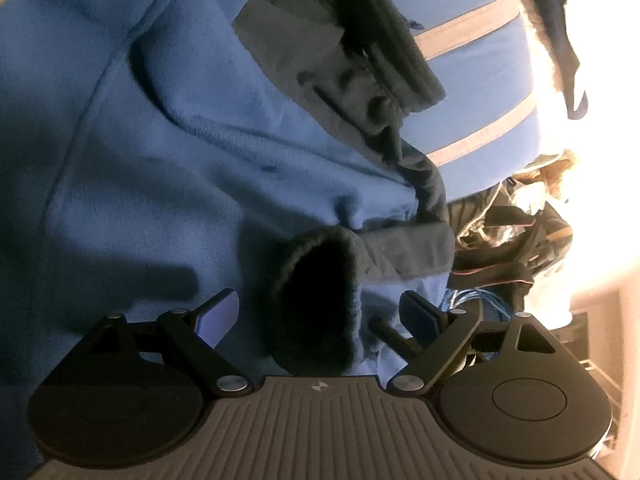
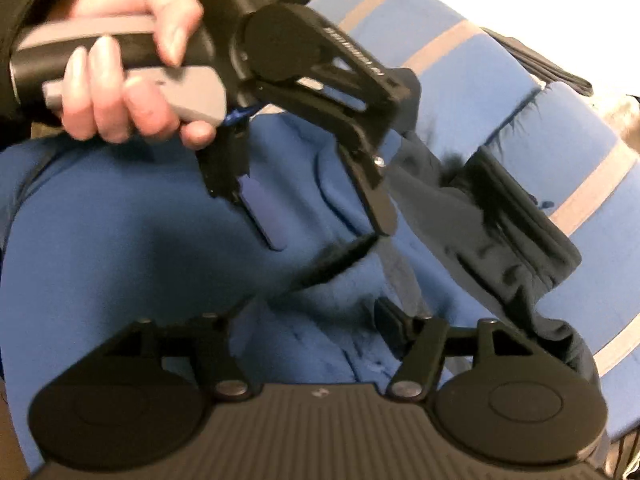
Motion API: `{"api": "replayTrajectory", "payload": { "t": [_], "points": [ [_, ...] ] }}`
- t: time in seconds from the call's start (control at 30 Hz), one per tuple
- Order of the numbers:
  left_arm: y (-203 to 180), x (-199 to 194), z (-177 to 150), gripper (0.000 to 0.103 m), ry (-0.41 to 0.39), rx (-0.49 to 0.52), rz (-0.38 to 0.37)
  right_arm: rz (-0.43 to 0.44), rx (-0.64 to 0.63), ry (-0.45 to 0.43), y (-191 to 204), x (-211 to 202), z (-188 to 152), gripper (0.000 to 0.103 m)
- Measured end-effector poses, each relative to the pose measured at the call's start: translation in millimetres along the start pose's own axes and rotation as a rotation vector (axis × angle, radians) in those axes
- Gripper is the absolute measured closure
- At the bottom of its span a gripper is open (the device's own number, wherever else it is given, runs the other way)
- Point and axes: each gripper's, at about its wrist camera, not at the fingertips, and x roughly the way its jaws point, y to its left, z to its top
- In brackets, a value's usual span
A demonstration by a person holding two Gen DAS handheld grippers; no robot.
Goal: Fold clothes
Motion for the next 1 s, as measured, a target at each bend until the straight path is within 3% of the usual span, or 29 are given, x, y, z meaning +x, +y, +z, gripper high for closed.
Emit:
{"api": "replayTrajectory", "payload": {
  "t": [0.23,0.43,0.47,0.5,0.53,0.57,0.77,0.87,0.93,1.0],
  "points": [
    [5,2,1,0.015,0.025,-0.044,-0.013,-0.053,-0.168,0.021,9,-9,-2,0.031],
    [3,6,2,0.015,0.050,-0.043,-0.002,-0.086,-0.166,0.034,-3,5,-7,0.037],
    [2,7,1,0.015,0.055,-0.036,-0.002,-0.084,-0.177,0.032,-2,7,-7,0.043],
    [1,8,1,0.014,0.061,-0.028,-0.004,-0.081,-0.190,0.030,0,10,-6,0.055],
    [0,9,1,0.015,0.067,-0.022,-0.010,-0.080,-0.201,0.043,2,13,-5,0.086],
    [0,11,0,0.014,0.073,-0.023,-0.018,-0.086,-0.192,0.045,2,13,-4,0.089],
    [-1,16,-5,0.015,0.101,-0.056,-0.086,-0.181,-0.018,-0.011,-14,4,8,0.091],
    [-1,17,-6,0.014,0.111,-0.095,-0.171,-0.249,0.048,-0.026,-22,1,15,0.091],
    [-1,20,-6,0.014,0.125,-0.130,-0.243,-0.256,0.049,-0.028,-20,1,19,0.091],
    [1,26,-8,0.014,0.132,-0.172,-0.300,-0.210,-0.016,-0.036,-10,1,20,0.091]
  ]
}}
